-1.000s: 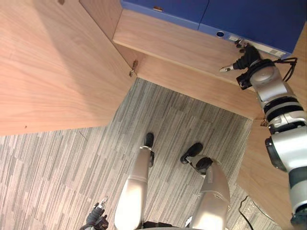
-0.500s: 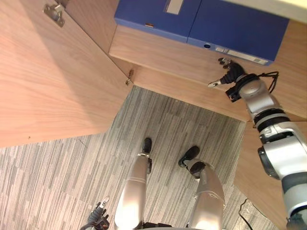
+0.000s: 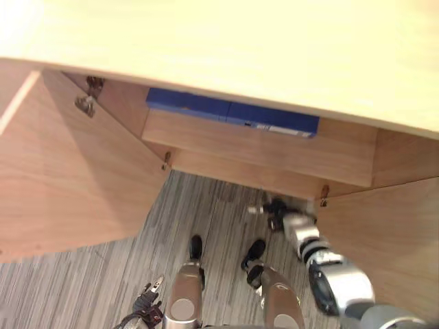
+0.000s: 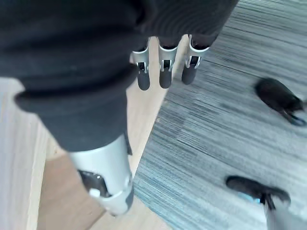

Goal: Walk over to the cabinet, pick up the folder, carry it to the office cabinet, place the folder inside the office cabinet, then close the office cabinet door

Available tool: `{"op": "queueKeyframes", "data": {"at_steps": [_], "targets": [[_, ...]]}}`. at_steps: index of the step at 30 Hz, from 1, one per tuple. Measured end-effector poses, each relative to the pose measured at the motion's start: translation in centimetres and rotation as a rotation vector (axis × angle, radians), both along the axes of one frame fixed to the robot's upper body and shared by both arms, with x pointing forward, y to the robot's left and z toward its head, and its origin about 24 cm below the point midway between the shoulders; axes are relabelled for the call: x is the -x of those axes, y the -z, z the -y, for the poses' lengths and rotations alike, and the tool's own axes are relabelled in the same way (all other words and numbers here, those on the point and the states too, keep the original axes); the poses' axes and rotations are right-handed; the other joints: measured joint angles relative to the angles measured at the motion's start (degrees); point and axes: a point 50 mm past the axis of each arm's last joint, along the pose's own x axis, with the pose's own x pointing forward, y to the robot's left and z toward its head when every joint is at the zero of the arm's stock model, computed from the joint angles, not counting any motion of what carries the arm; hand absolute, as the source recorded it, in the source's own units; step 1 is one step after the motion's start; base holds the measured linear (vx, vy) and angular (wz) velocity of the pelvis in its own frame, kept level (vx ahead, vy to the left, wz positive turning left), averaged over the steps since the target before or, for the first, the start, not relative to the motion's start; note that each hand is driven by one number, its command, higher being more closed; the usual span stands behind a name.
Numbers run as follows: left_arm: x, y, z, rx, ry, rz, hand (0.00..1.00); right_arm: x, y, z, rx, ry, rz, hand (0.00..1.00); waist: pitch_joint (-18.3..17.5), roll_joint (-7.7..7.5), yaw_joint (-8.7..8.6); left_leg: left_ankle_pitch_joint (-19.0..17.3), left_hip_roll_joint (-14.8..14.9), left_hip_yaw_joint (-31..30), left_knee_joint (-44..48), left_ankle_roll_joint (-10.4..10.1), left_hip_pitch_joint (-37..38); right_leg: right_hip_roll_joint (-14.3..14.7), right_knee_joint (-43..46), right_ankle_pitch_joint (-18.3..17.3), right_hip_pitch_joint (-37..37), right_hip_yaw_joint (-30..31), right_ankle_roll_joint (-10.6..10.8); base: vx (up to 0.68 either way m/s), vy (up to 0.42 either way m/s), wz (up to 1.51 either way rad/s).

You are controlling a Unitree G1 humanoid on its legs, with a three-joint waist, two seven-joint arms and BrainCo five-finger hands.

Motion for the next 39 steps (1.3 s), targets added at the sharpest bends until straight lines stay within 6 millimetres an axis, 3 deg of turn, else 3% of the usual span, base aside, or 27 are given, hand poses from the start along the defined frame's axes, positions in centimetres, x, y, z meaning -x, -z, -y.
{"op": "queueKeyframes", "data": {"at_steps": [1,2,5,6,8,11,15,18,21,28,32,34,35,36,38,39], "targets": [[-0.5,-0.1,0.4,-0.004,0.02,0.004,0.0,3.0,2.5,0.1,-0.089,0.11,-0.081,0.0,-1.9,-0.04,-0.52,-0.5,0.5,1.6,0.1,-0.5,2.3,0.7,-1.6,0.4,2.7,0.3,0.5,0.06,-0.015,-0.19],[-0.6,0.0,0.5,-0.004,0.025,0.003,0.0,3.5,2.9,0.1,-0.101,0.129,-0.094,0.0,-2.3,-0.09,-0.65,-0.6,0.5,1.8,0.1,-0.5,2.7,0.8,-1.8,0.4,3.1,0.4,0.6,0.06,-0.006,-0.25],[-1.2,0.0,1.5,-0.015,0.084,-0.009,0.0,9.7,6.7,0.6,-0.209,0.378,-0.224,0.0,-6.1,-0.75,-1.17,-3.3,2.2,5.8,1.5,0.2,7.6,3.1,-4.8,0.6,7.3,3.6,1.2,0.0,0.016,-0.52],[-1.2,0.1,1.6,-0.02,0.094,-0.018,0.0,10.8,7.2,0.7,-0.222,0.424,-0.244,0.0,-6.9,-0.78,-1.31,-3.9,2.6,6.4,2.1,0.1,8.1,3.6,-5.5,0.7,8.0,4.1,1.3,-0.03,0.005,-0.64],[-0.8,0.4,1.8,-0.056,0.145,-0.063,0.0,14.8,8.8,1.1,-0.264,0.583,-0.321,0.0,-9.3,-0.94,-2.41,-5.7,3.4,7.5,3.0,-0.4,10.2,5.4,-8.7,2.1,10.4,6.7,1.1,-0.03,0.012,-0.57],[-0.9,0.6,2.3,-0.133,0.281,-0.105,0.0,16.6,9.3,2.8,-0.246,0.684,-0.331,0.0,-11.2,-1.37,-4.07,-6.4,2.0,7.2,1.2,-0.1,12.4,6.3,-13.6,4.6,12.6,9.0,1.3,-0.03,0.049,-0.36],[-0.3,1.0,3.3,-0.285,0.606,-0.173,0.0,20.2,10.2,3.5,-0.201,0.755,-0.426,0.0,-15.1,-1.62,-4.43,-6.2,-2.1,6.0,-4.7,0.7,16.6,7.0,-19.1,8.9,13.6,15.8,2.0,0.04,0.11,-0.77],[-0.3,1.1,4.0,-0.295,0.693,-0.181,0.0,22.6,10.6,3.7,-0.185,0.811,-0.478,0.0,-15.3,-1.28,-6.83,-6.6,-2.9,7.0,-4.5,1.7,18.0,7.1,-19.1,9.5,13.8,18.2,1.9,0.08,0.113,-0.45],[-0.3,1.2,4.6,-0.269,0.689,-0.182,0.0,23.6,10.8,3.8,-0.223,0.925,-0.487,0.0,-15.1,-1.46,-7.31,-7.9,-3.4,8.3,-4.4,2.3,20.0,7.7,-19.1,10.3,13.8,22.2,2.3,0.05,0.131,-0.72],[0.2,1.4,4.0,-0.245,0.591,-0.197,0.0,22.9,10.6,4.1,-0.256,1.039,-0.435,0.0,-14.7,-1.59,-7.57,-10.7,-4.1,18.2,-4.0,3.1,25.0,8.7,-19.2,10.8,13.5,31.0,3.1,-0.08,0.102,-0.72],[0.7,1.5,3.3,-0.226,0.485,-0.211,0.0,22.0,10.2,4.7,-0.284,1.106,-0.375,0.0,-14.6,-1.44,-7.1,-11.3,-4.0,23.4,-4.3,2.7,27.1,8.5,-19.1,10.9,13.2,29.6,3.0,-0.09,0.056,-0.7],[1.2,1.6,3.0,-0.21,0.422,-0.216,0.0,21.2,9.7,5.4,-0.295,1.133,-0.315,0.0,-14.1,-0.78,-6.95,-11.4,-3.0,26.8,-4.6,2.6,28.8,7.2,-16.0,9.3,12.5,19.6,0.8,-0.03,0.011,-0.74],[1.4,1.6,2.9,-0.203,0.401,-0.217,0.0,20.5,9.3,5.8,-0.289,1.134,-0.278,0.0,-13.5,-0.5,-6.63,-11.4,-2.7,28.8,-4.6,2.6,30.1,4.9,-10.0,7.2,11.3,10.5,-1.0,0.02,0.021,-0.71],[1.7,1.6,2.8,-0.2,0.386,-0.22,0.0,20.4,9.2,6.0,-0.285,1.135,-0.263,0.0,-13.5,-0.53,-6.62,-11.4,-2.7,29.5,-4.4,2.6,30.6,3.4,-6.8,6.4,10.6,6.4,-1.4,0.08,0.047,-0.62],[2.5,1.7,2.5,-0.195,0.351,-0.228,0.0,20.3,8.7,7.0,-0.268,1.169,-0.211,0.0,-13.2,-1.09,-7.21,-11.5,-2.8,29.7,-2.0,2.7,32.4,-0.7,3.4,-0.1,9.8,-0.9,-3.1,0.1,-0.006,-0.22],[2.8,1.7,2.5,-0.189,0.338,-0.233,0.0,20.4,8.5,7.4,-0.254,1.175,-0.199,0.0,-13.0,-1.43,-7.24,-11.5,-2.8,29.6,-1.5,2.7,33.1,-1.5,5.5,-2.2,9.4,-1.1,-3.1,0.07,-0.042,-0.01]]}}
